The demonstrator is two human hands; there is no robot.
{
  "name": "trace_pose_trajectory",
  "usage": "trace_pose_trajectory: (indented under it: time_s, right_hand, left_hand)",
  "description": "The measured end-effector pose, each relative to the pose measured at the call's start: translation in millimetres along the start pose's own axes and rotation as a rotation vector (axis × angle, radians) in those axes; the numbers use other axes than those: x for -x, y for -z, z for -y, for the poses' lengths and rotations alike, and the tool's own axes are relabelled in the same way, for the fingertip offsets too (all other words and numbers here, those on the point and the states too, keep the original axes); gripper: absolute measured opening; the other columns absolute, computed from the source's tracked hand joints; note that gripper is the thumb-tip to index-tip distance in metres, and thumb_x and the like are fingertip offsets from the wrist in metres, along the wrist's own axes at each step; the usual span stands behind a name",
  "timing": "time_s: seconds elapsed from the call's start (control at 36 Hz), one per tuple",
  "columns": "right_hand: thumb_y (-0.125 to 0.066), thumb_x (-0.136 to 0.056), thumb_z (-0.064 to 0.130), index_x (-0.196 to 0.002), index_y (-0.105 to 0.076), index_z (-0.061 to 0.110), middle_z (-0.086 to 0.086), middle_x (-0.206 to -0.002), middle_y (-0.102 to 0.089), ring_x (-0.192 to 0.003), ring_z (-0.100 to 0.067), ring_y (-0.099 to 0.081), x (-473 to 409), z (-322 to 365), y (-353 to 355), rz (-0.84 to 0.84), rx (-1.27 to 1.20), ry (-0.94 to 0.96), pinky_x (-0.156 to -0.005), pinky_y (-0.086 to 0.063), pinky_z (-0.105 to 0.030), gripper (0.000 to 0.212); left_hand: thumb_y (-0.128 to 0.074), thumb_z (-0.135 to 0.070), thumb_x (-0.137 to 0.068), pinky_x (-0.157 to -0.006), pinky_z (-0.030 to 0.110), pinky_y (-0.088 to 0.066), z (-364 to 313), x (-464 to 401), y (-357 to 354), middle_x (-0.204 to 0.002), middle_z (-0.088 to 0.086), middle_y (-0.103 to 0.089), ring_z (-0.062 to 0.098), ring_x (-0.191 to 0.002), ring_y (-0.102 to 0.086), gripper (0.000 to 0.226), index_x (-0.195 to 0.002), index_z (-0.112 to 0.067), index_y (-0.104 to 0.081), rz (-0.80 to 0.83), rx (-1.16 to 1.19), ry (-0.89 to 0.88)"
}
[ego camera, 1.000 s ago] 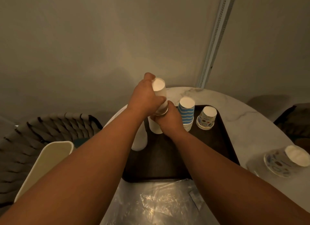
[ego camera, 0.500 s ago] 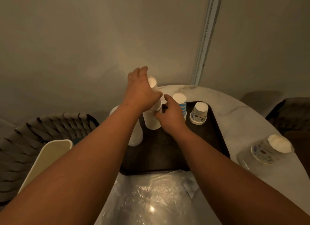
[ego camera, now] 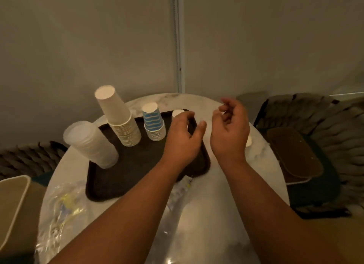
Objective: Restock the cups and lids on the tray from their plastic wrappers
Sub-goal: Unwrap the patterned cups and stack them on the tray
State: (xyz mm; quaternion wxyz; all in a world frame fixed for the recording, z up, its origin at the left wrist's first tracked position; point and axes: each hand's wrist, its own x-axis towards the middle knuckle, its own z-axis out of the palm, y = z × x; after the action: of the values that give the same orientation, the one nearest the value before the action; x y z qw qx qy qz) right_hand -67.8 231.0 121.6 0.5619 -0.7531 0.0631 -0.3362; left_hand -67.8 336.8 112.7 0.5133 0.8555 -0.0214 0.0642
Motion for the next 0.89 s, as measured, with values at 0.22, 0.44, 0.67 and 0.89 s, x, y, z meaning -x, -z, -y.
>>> trace_pose_trajectory:
  time_s: [0.22, 0.44, 0.67, 0.89]
  right_hand:
    - [-0.05, -0.099, 0.025, -0.127, -0.055, 0.017, -0.004, -0.124, -0.052, -0.107, -0.014, -0.052, -28.4, -80.9, 80.7, -0.191, 0.074, -0.303, -0.085, -0.042, -0.014, 0.029]
    - [-0.035, -0.102, 0.05, -0.145, -0.045, 0.027, -0.002, -0.144, -0.049, -0.129, -0.025, -0.048, -13.8, -164.0, 99.9, 0.32, -0.146, -1.031, -0.113, -0.036, -0.047, 0.049]
    - [-0.034, -0.104, 0.043, -0.118, -0.063, 0.024, -0.005, -0.112, -0.065, -0.108, -0.023, -0.06, -3.0, -156.7, 96.3, 0.472, -0.129, -1.06, -0.105, -0.045, -0.041, 0.037]
    - [-0.048, -0.102, 0.032, -0.125, -0.06, 0.01, -0.011, -0.109, -0.07, -0.099, -0.026, -0.066, 16.4, -140.7, 116.4, 0.356, -0.42, -1.225, -0.078, -0.054, -0.035, 0.034]
  left_hand:
    - [-0.08, -0.041, -0.078, -0.108, 0.039, -0.043, 16.4, 15.4, -86.4, -0.146, -0.002, -0.045, 0.016, -0.132, -0.045, 0.079, -0.144, -0.023, -0.04, 0.318, -0.092, 0.147]
    - [-0.091, -0.024, -0.065, -0.08, 0.002, -0.041, 33.3, 25.8, -146.5, -0.115, -0.02, -0.058, -0.001, -0.106, -0.057, 0.076, -0.125, -0.036, -0.046, 0.283, 0.097, 0.229]
    - [-0.086, -0.057, -0.046, -0.095, 0.029, -0.052, 35.4, 36.3, -159.6, -0.12, -0.013, -0.065, 0.006, -0.109, -0.062, 0.084, -0.12, -0.039, -0.052, 0.175, 0.213, 0.356]
    - [-0.086, -0.022, -0.062, -0.089, 0.046, -0.057, 24.3, 55.7, -121.0, -0.116, -0.003, -0.069, 0.019, -0.106, -0.067, 0.065, -0.118, -0.031, -0.055, 0.111, 0.521, 0.504]
